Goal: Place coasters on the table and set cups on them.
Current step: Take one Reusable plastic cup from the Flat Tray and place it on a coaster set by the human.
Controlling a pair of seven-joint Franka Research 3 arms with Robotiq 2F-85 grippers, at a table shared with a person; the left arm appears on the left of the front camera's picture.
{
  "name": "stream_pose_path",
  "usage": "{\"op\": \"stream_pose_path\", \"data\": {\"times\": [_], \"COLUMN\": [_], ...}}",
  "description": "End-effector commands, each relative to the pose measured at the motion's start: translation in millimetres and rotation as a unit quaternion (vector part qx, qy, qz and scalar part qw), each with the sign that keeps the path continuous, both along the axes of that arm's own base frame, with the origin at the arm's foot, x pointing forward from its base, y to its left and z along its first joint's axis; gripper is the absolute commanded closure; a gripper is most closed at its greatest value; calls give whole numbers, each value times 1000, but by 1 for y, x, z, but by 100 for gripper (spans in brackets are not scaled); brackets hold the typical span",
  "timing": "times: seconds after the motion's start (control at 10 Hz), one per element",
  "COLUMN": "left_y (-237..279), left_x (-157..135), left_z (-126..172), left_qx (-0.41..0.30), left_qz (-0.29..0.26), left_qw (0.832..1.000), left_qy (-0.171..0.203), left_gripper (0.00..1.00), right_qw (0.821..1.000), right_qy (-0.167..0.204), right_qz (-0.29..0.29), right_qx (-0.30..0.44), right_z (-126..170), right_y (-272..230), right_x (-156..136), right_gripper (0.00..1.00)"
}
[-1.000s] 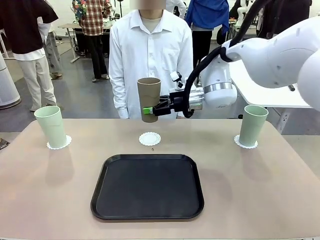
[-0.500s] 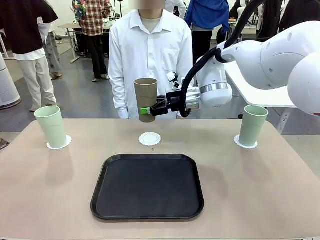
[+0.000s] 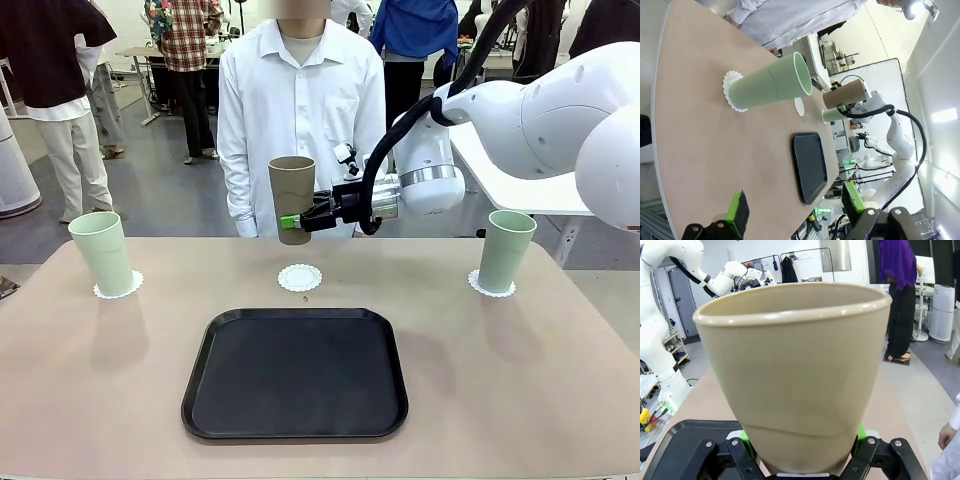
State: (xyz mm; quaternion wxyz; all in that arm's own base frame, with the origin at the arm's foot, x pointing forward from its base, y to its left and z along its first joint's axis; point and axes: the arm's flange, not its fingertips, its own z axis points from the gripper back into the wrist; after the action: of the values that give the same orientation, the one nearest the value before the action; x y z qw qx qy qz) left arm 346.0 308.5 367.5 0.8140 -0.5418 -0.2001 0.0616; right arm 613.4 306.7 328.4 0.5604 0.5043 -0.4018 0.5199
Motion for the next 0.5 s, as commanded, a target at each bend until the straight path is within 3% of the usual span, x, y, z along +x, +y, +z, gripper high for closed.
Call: {"op": "stream_pose_path", "data": {"times": [0.0, 0.2, 0.4], "left_y": [0, 0, 0], "left_x": [-2, -2, -2], "left_z": [2, 2, 2], "left_qx": [1, 1, 1], "left_qz": [1, 1, 1], "left_qw": [1000, 1000, 1000], "left_qy": [-2, -2, -2], "left_gripper": [0, 0, 0], "right_qw": [998, 995, 995], "right_qy": [-42, -74, -63], "right_qz": [38, 68, 73], "right_qx": [11, 7, 13], "right_z": [-9, -29, -45], "right_y": [-6, -9, -9], "right_x": [6, 12, 16], "right_gripper": [19, 19, 19]}}
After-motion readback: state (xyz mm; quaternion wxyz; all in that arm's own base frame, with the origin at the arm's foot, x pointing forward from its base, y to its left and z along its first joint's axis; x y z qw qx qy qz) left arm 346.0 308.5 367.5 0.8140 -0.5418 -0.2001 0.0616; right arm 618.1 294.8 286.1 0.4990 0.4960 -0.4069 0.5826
